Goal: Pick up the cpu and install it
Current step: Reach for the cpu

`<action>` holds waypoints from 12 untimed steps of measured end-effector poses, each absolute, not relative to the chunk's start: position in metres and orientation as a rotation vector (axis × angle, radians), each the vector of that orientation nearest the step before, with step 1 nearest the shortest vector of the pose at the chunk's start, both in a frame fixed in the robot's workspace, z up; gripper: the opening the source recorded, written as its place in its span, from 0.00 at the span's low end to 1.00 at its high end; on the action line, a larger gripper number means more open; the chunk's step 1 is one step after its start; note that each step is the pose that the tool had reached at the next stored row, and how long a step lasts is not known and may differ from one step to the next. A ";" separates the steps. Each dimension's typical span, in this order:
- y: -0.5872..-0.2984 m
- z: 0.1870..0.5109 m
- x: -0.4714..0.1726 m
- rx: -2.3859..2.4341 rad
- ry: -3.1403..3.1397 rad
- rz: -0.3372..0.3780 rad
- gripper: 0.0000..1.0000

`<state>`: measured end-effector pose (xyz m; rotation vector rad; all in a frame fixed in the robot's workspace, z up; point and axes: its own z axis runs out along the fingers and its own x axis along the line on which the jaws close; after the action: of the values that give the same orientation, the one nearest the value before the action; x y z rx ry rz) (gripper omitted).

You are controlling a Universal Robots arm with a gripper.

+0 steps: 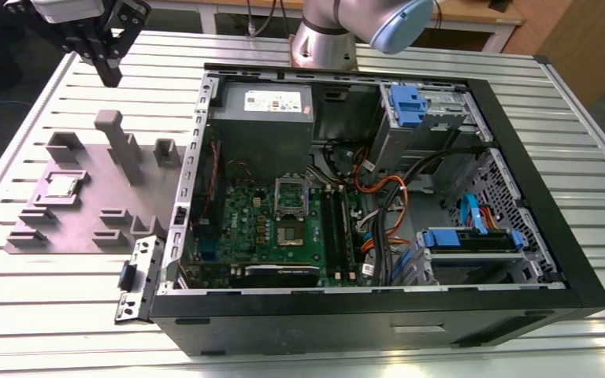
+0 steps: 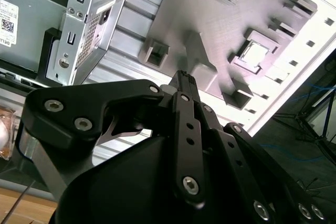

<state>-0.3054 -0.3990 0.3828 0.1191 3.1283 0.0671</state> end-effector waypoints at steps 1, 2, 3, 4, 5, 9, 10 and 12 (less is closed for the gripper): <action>-0.399 0.383 -0.306 0.119 3.128 0.067 0.11; -0.399 0.383 -0.306 0.119 3.128 0.067 0.11; -0.399 0.383 -0.306 0.119 3.129 0.067 0.11; -0.399 0.383 -0.307 0.119 3.129 0.067 0.11; -0.399 0.383 -0.307 0.119 3.129 0.067 0.11; -0.399 0.382 -0.310 0.119 3.129 0.067 0.11; -0.399 0.382 -0.311 0.119 3.129 0.067 0.11; -0.399 0.382 -0.312 0.119 3.130 0.067 0.11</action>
<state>-0.3121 -0.3989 0.3822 0.1192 3.1296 0.0670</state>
